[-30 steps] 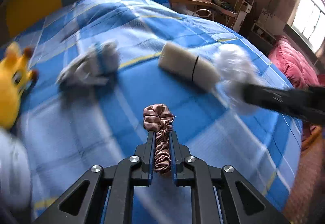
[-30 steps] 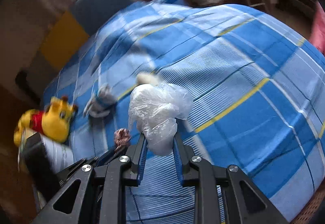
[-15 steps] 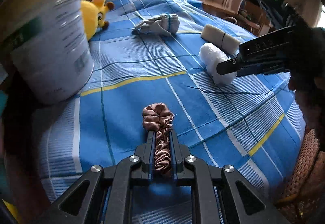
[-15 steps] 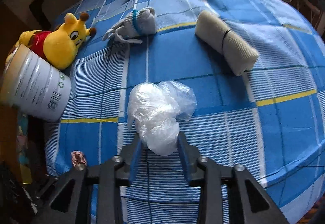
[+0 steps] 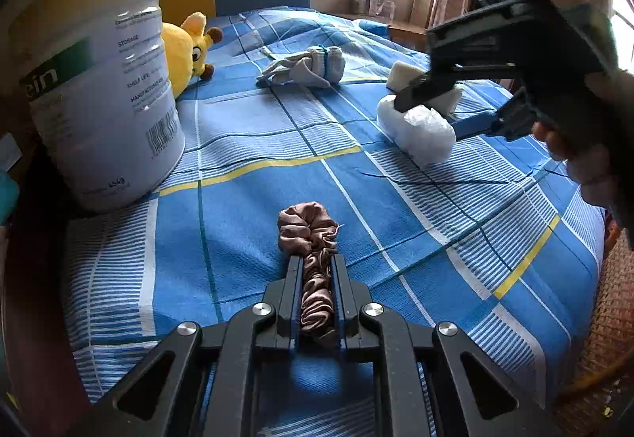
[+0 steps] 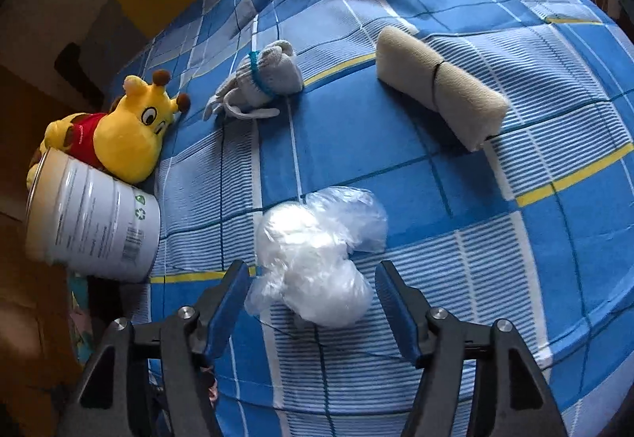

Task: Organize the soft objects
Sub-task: 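Carry the brown scrunchie into the gold tray and open the left tool while the right tool carries the bag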

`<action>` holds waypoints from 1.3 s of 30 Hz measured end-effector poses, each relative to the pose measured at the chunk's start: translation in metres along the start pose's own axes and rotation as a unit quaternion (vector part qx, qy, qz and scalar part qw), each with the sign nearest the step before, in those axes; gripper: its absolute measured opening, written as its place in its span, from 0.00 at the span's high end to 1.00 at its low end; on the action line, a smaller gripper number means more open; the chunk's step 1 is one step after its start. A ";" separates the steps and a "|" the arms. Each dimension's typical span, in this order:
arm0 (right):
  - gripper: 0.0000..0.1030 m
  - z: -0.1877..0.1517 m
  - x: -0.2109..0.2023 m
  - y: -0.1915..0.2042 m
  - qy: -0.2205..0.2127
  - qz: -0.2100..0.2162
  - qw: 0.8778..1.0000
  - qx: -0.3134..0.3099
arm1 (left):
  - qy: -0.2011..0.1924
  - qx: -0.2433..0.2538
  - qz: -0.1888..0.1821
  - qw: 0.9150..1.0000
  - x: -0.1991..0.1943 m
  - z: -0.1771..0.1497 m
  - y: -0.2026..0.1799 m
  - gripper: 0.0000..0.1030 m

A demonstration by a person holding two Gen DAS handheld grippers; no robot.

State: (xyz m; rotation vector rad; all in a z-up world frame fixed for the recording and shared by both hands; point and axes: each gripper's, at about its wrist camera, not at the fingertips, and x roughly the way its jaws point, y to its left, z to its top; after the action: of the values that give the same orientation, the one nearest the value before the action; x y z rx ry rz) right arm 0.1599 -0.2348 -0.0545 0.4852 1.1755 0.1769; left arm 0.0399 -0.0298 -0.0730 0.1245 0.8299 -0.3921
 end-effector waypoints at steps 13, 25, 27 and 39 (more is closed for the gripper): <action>0.68 -0.011 0.027 0.032 0.008 -0.114 0.987 -0.115 | -0.008 -0.001 0.003 1.000 -0.001 -0.001 0.000 0.87; 0.68 -0.021 0.039 0.048 -0.012 -0.162 0.968 -0.193 | 0.006 -0.010 0.009 1.000 -0.004 0.005 0.000 0.87; 0.67 -0.023 0.040 0.050 -0.014 -0.169 0.965 -0.199 | 0.010 -0.013 0.009 1.000 -0.008 0.006 0.000 0.87; 0.67 -0.025 0.036 0.049 -0.019 -0.170 0.964 -0.204 | -0.037 -0.021 0.030 0.999 -0.079 0.025 0.004 0.87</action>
State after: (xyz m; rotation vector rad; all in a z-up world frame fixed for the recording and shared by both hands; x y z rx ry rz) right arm 0.1571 -0.1710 -0.0700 -0.0780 1.1307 0.1066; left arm 0.0104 -0.0100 0.0021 0.0941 0.7596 -0.3208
